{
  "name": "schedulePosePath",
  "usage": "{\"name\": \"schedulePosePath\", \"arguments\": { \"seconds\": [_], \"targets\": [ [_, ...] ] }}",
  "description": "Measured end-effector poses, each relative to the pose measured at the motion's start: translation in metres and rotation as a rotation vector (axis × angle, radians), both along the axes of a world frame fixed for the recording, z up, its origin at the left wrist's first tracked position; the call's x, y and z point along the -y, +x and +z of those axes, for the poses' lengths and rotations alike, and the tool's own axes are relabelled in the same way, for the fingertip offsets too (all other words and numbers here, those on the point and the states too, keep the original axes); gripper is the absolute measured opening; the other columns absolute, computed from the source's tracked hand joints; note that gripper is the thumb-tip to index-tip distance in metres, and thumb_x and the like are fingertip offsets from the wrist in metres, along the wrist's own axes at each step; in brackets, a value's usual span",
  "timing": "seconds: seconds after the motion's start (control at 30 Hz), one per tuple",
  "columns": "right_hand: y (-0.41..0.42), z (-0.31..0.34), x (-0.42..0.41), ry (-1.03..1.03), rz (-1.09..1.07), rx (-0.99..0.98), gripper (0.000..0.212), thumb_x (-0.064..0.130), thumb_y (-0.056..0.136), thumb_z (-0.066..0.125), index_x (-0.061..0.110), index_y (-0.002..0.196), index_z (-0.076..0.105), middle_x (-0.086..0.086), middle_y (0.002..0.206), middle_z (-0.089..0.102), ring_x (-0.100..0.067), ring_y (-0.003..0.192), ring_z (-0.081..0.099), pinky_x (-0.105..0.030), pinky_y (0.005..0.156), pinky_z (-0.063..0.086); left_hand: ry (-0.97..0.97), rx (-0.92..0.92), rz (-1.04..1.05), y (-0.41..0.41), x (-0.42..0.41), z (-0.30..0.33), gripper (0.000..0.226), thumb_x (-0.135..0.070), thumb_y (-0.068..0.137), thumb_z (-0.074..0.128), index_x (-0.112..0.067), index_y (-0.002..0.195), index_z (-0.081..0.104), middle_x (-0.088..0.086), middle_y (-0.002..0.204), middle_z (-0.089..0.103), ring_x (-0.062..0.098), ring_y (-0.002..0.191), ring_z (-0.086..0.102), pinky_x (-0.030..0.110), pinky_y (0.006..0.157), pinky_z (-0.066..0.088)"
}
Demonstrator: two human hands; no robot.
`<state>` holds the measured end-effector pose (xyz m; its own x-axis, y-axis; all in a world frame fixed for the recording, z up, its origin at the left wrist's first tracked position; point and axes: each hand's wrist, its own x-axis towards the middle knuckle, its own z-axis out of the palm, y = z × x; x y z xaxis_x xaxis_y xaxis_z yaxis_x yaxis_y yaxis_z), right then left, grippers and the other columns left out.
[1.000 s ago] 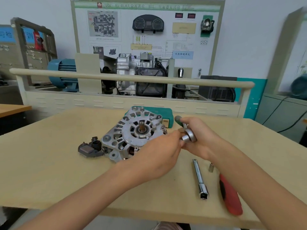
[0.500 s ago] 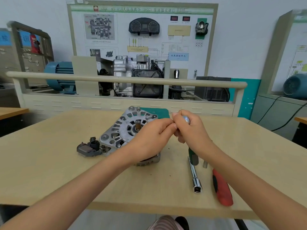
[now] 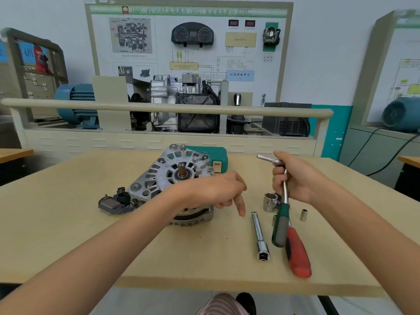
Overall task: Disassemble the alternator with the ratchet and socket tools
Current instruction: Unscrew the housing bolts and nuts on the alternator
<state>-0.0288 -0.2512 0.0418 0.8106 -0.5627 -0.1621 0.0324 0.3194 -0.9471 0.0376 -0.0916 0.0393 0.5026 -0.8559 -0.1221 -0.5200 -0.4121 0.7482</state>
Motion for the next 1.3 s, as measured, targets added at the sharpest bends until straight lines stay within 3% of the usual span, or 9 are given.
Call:
{"name": "schedulePosePath", "arguments": {
  "seconds": [0.17, 0.2, 0.23, 0.5, 0.7, 0.87, 1.07, 1.17, 1.3],
  "targets": [
    [-0.011, -0.015, 0.026, -0.124, 0.034, -0.141, 0.026, 0.021, 0.096, 0.045, 0.015, 0.071, 0.040, 0.005, 0.044, 0.032, -0.004, 0.030, 0.022, -0.012, 0.029, 0.018, 0.126, 0.028, -0.075, 0.000, 0.037, -0.011, 0.035, -0.001, 0.092, 0.035, -0.015, 0.124, 0.034, 0.013, 0.111, 0.059, 0.010, 0.059, 0.036, 0.015, 0.050, 0.036],
    [-0.014, -0.017, 0.030, -0.117, 0.030, -0.142, 0.026, 0.020, 0.095, 0.044, 0.016, 0.070, 0.039, 0.005, 0.044, 0.032, -0.004, 0.029, 0.022, -0.011, 0.029, 0.017, 0.134, 0.043, -0.089, 0.001, 0.044, -0.014, 0.036, 0.000, 0.091, 0.036, -0.016, 0.124, 0.033, 0.014, 0.095, 0.065, 0.010, 0.060, 0.039, 0.015, 0.053, 0.039],
    [-0.017, -0.019, 0.035, -0.104, 0.023, -0.138, 0.026, 0.019, 0.095, 0.044, 0.016, 0.069, 0.038, 0.005, 0.044, 0.032, -0.004, 0.029, 0.021, -0.011, 0.030, 0.017, 0.149, 0.070, -0.104, 0.003, 0.049, -0.016, 0.038, 0.001, 0.090, 0.038, -0.016, 0.123, 0.032, 0.003, 0.089, 0.050, 0.010, 0.061, 0.042, 0.017, 0.057, 0.042],
    [-0.029, -0.032, 0.051, -0.088, 0.015, -0.124, 0.028, 0.019, 0.094, 0.042, 0.018, 0.066, 0.036, 0.006, 0.043, 0.031, -0.004, 0.030, 0.020, -0.012, 0.031, 0.016, 0.196, 0.172, -0.105, 0.016, 0.084, -0.033, 0.031, 0.001, 0.090, 0.053, -0.014, 0.106, 0.031, 0.015, 0.086, 0.066, 0.012, 0.053, 0.058, 0.021, 0.060, 0.051],
    [-0.028, -0.032, 0.053, -0.078, 0.036, -0.116, 0.027, 0.019, 0.094, 0.042, 0.018, 0.067, 0.036, 0.006, 0.043, 0.031, -0.005, 0.031, 0.020, -0.012, 0.030, 0.017, 0.064, 0.194, 0.022, 0.026, 0.105, -0.039, 0.022, 0.000, 0.081, 0.068, -0.007, 0.093, 0.051, 0.014, 0.069, 0.066, 0.007, 0.037, 0.057, 0.016, 0.041, 0.048],
    [-0.027, -0.032, 0.055, -0.081, 0.043, -0.103, 0.026, 0.019, 0.093, 0.041, 0.018, 0.068, 0.036, 0.007, 0.043, 0.030, -0.005, 0.032, 0.020, -0.013, 0.030, 0.018, -0.034, 0.245, 0.089, 0.028, 0.111, -0.045, 0.013, -0.005, 0.080, 0.071, 0.005, 0.088, 0.067, 0.018, 0.077, 0.069, 0.012, 0.049, 0.062, 0.017, 0.049, 0.054],
    [-0.027, -0.035, 0.057, -0.062, 0.058, -0.095, 0.025, 0.020, 0.092, 0.041, 0.018, 0.067, 0.036, 0.007, 0.044, 0.030, -0.005, 0.033, 0.020, -0.014, 0.030, 0.018, 0.139, 0.424, 0.013, 0.025, 0.120, -0.047, 0.028, 0.004, 0.081, 0.066, 0.001, 0.108, 0.067, 0.013, 0.105, 0.069, 0.018, 0.082, 0.065, 0.030, 0.084, 0.054],
    [-0.027, -0.035, 0.058, -0.057, 0.053, -0.095, 0.025, 0.020, 0.092, 0.042, 0.019, 0.068, 0.037, 0.006, 0.045, 0.030, -0.005, 0.033, 0.020, -0.014, 0.030, 0.018, 0.199, 0.516, -0.059, 0.022, 0.122, -0.048, 0.033, 0.004, 0.082, 0.063, -0.003, 0.115, 0.065, 0.009, 0.113, 0.067, 0.020, 0.100, 0.064, 0.022, 0.075, 0.050],
    [-0.027, -0.036, 0.058, -0.063, 0.046, -0.100, 0.024, 0.019, 0.091, 0.042, 0.018, 0.068, 0.038, 0.006, 0.045, 0.031, -0.005, 0.033, 0.020, -0.014, 0.030, 0.018, 0.220, 0.590, -0.061, 0.021, 0.124, -0.052, 0.030, 0.002, 0.081, 0.063, -0.009, 0.109, 0.067, 0.008, 0.107, 0.067, 0.023, 0.093, 0.065, 0.028, 0.077, 0.052]
  ]
}}
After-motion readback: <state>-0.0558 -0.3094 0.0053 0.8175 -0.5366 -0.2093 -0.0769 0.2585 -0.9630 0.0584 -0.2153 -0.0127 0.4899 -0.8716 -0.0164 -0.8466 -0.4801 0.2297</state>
